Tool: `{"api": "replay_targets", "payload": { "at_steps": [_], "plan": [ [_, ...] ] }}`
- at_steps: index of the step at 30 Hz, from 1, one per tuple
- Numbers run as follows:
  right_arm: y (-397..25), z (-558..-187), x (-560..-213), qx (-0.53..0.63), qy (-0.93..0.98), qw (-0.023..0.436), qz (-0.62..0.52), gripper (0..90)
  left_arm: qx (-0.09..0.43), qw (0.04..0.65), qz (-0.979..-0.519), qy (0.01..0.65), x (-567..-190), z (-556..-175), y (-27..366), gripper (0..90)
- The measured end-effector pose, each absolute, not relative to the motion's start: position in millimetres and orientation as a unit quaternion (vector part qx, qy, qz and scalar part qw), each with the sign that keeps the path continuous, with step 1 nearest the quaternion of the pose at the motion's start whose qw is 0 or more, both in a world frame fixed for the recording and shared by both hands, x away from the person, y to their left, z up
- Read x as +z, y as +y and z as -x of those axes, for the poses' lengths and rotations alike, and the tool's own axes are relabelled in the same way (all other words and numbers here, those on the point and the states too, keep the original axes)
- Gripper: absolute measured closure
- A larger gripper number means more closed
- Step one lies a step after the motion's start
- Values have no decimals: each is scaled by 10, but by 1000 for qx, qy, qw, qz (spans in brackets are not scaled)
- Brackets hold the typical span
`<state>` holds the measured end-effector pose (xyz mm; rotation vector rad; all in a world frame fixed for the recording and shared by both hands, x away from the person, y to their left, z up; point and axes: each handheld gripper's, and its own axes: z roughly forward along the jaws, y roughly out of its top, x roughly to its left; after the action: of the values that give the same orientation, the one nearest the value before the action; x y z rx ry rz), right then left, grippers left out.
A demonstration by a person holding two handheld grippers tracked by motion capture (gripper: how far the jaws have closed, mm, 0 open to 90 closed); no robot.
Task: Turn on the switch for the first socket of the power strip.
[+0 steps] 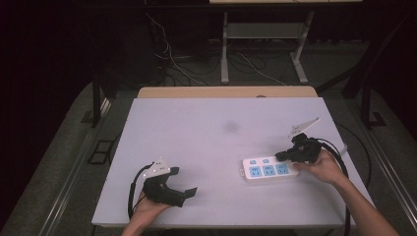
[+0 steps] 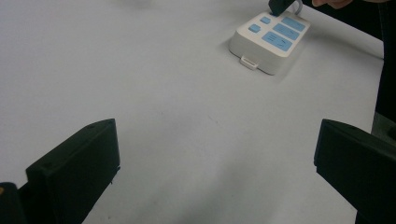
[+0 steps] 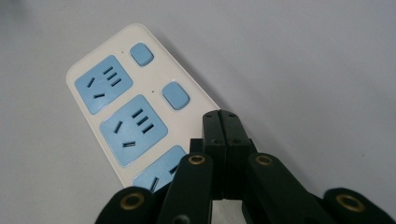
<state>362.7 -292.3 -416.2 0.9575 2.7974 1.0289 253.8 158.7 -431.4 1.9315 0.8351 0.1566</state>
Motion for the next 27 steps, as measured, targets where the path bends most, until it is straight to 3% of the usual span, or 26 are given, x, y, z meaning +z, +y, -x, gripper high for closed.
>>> {"api": "replay_targets", "payload": {
  "at_steps": [27],
  "plan": [
    [-3008,-3633,-3949,345,887,20,-307,900,64,494,-795,347,-4321,-2551,1593,0]
  ]
}}
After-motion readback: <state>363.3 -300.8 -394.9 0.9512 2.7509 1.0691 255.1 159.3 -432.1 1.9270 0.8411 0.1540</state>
